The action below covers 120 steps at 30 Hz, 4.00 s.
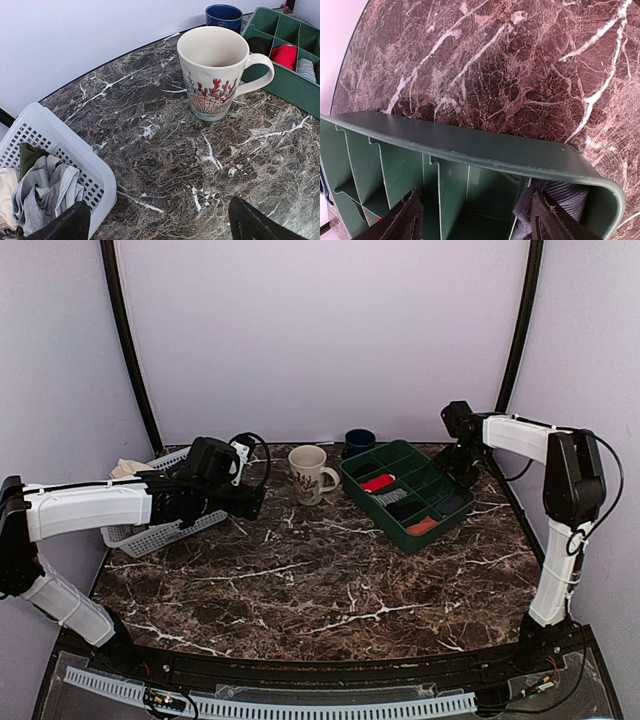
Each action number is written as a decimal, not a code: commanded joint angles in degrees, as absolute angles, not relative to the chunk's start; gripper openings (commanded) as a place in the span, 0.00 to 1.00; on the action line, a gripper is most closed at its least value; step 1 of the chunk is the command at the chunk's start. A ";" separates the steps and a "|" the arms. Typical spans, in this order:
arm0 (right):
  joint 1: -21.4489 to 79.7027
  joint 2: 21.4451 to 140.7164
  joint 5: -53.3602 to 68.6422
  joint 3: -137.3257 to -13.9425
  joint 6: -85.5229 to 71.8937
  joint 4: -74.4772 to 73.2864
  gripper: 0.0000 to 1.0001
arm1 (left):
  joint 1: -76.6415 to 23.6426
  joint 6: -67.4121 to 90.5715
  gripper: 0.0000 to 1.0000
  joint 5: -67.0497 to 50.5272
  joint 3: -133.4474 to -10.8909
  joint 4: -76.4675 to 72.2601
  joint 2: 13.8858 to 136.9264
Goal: Roll the underwear
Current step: Adjust the underwear in the storage box, then reset both arms
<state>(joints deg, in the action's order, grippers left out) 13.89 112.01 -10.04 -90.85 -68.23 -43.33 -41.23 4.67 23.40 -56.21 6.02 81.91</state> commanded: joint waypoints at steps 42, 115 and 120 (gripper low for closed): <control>13.62 106.73 -5.40 -87.98 -66.49 -42.77 0.90 | -40.87 4.04 0.99 21.71 -55.06 5.11 80.29; 10.46 111.92 -7.92 -92.30 -58.71 -42.57 0.88 | -40.87 4.40 0.99 22.00 -55.57 7.96 79.52; 10.46 108.84 -2.79 -93.37 -58.41 -40.93 0.89 | -40.43 6.64 0.99 20.18 -58.59 12.19 81.17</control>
